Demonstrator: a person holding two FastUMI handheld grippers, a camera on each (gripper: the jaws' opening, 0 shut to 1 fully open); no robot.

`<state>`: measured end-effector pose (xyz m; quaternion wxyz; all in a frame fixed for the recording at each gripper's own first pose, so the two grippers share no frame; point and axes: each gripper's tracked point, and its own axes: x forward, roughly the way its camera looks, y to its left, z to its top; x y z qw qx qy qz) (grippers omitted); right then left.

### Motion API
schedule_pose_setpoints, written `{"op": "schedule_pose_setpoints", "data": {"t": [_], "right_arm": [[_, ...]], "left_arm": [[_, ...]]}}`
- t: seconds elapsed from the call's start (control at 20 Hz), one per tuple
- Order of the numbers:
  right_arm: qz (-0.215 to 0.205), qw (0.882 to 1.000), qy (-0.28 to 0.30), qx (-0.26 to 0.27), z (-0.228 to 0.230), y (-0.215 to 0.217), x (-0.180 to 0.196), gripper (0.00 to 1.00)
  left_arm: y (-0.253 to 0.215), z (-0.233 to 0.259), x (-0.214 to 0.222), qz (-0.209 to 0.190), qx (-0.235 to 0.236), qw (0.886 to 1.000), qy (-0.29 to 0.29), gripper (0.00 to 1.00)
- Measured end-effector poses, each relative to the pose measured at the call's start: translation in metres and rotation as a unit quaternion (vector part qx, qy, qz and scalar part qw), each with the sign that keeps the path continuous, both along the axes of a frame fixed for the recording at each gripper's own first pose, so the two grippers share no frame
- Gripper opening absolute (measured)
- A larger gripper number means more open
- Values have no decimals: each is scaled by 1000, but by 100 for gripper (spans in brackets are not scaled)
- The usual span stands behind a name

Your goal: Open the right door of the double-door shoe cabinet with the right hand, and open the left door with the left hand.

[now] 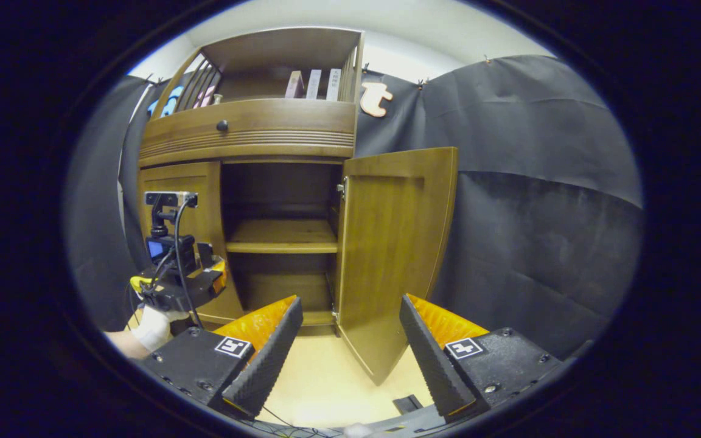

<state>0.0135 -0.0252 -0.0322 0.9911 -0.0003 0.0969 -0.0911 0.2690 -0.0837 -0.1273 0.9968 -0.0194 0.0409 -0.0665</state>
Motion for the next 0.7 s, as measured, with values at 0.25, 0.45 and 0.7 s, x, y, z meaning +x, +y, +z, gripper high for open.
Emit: {"op": "schedule_pose_setpoints", "data": {"t": [0.25,0.45,0.7], "right_arm": [[-1,1000,1,-1,-1,-1,0,100],[3,1000,4,0,-4,1,0,100],[9,1000,2,1,-5,-1,-4,100]], "left_arm": [[-3,-4,3,-5,-5,1000,4,53],[-4,-5,8,6,9,1000,2,34],[-3,-5,2,-4,3,1000,9,30]]}}
